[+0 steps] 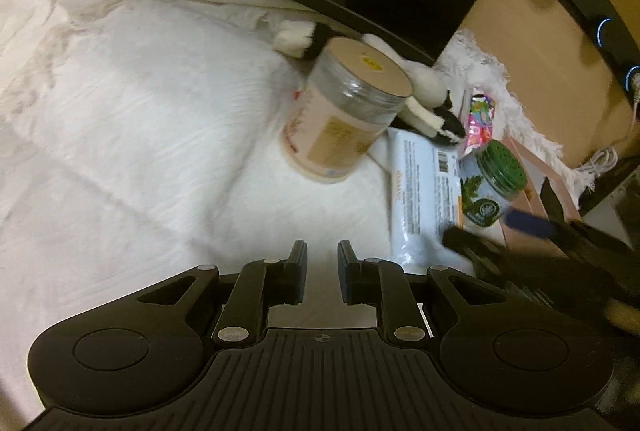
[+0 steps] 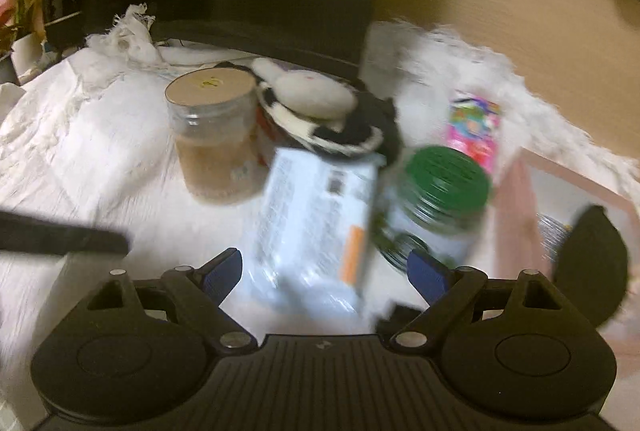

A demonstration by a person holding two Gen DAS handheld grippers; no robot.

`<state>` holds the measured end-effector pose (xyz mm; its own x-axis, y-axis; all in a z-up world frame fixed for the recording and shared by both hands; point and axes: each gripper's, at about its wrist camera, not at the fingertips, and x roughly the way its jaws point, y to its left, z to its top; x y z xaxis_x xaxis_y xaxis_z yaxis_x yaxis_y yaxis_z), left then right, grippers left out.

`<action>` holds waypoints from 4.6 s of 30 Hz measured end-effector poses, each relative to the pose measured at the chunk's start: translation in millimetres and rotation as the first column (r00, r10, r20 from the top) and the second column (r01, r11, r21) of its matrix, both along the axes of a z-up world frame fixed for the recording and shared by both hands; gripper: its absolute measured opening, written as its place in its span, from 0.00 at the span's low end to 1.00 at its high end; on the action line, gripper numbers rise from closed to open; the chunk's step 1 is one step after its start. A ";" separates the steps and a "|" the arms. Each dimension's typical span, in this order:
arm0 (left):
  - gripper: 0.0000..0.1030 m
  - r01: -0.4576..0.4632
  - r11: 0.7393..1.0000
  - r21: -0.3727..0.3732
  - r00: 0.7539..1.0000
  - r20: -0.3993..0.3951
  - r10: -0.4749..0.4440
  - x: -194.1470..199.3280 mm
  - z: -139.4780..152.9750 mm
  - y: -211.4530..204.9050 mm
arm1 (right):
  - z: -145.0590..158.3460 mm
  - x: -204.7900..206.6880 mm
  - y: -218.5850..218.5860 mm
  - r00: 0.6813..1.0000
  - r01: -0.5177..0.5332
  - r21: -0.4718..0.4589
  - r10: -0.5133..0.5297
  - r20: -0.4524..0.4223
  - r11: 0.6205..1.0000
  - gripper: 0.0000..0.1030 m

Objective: Organize soft objects
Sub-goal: 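Lower the clear plastic piece into the box and open the right tool, then grasp the white printed packet with the right tool while the left tool grasps the pink flower item, then carry the packet and pink item into the pink box and open both tools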

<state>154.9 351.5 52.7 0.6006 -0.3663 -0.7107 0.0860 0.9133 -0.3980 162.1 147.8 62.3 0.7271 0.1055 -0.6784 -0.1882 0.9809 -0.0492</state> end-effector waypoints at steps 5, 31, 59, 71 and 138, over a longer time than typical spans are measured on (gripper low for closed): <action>0.17 0.037 0.999 -0.006 0.999 -0.006 -0.037 -11.4 4.9 24.9 | -23.8 39.4 27.5 0.996 0.061 -0.073 -0.065 -0.057 0.996 0.91; 0.17 0.271 0.961 -0.055 0.961 -0.041 -0.273 1.7 -2.2 -55.8 | 61.0 -16.3 -62.2 0.998 0.069 0.002 -0.069 -0.009 0.998 0.73; 0.26 0.268 0.958 0.102 0.960 -0.111 -0.256 19.9 -18.0 -193.6 | 68.1 -85.0 -203.0 0.955 0.295 0.036 -0.296 0.025 0.955 0.73; 0.27 0.403 0.896 0.187 0.912 -0.168 -0.375 33.2 -22.5 -227.4 | 77.6 -88.2 -197.0 0.958 0.278 -0.022 -0.276 0.078 0.960 0.73; 0.26 0.438 0.889 -0.132 0.899 0.060 -0.434 138.1 74.6 -298.8 | 108.3 11.3 -315.1 0.929 0.370 0.139 -0.362 -0.083 0.919 0.73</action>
<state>293.0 52.7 127.3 0.3769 -0.6895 -0.6184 0.4756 0.7170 -0.5096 173.4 -167.3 170.6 0.6962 -0.0577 -0.7155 0.1870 0.9769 0.1031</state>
